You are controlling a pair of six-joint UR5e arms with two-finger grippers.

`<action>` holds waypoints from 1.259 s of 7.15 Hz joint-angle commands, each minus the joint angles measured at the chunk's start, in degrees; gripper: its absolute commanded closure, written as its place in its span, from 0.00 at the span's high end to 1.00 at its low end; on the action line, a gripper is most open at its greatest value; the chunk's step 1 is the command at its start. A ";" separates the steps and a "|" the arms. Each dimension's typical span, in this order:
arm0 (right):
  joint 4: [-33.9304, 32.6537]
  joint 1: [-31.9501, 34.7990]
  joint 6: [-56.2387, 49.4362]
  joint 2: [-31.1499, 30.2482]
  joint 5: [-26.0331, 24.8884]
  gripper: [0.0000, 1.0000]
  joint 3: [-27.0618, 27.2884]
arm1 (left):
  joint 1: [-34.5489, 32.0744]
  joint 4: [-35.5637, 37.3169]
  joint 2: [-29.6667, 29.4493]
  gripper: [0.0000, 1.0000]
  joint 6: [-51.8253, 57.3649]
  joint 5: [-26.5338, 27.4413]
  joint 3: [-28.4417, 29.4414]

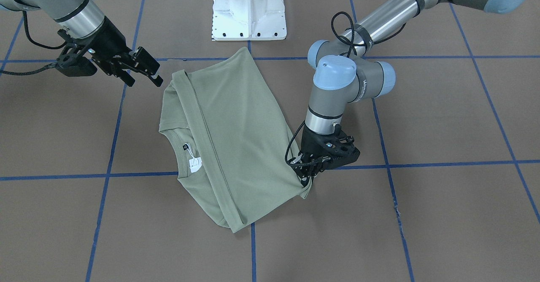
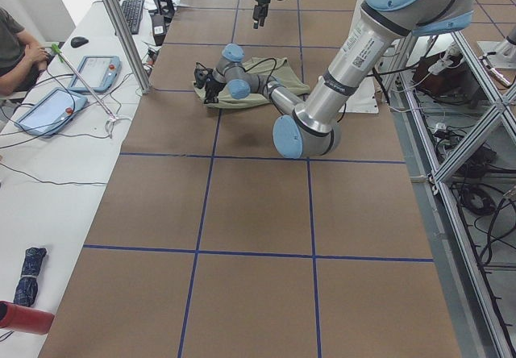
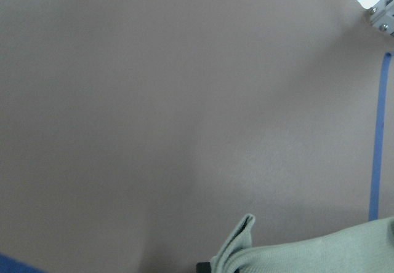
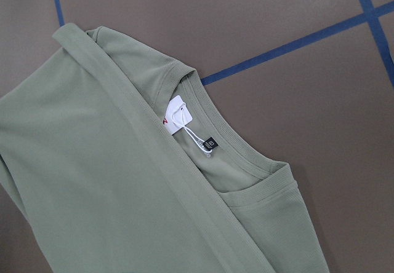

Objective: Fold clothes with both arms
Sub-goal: 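Push the shirt farther from the robot with the left gripper, then release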

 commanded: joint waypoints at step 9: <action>-0.23 0.27 0.00 -0.15 0.09 1.00 -0.11 | -1.32 -13.71 -13.00 1.00 2.77 8.42 19.48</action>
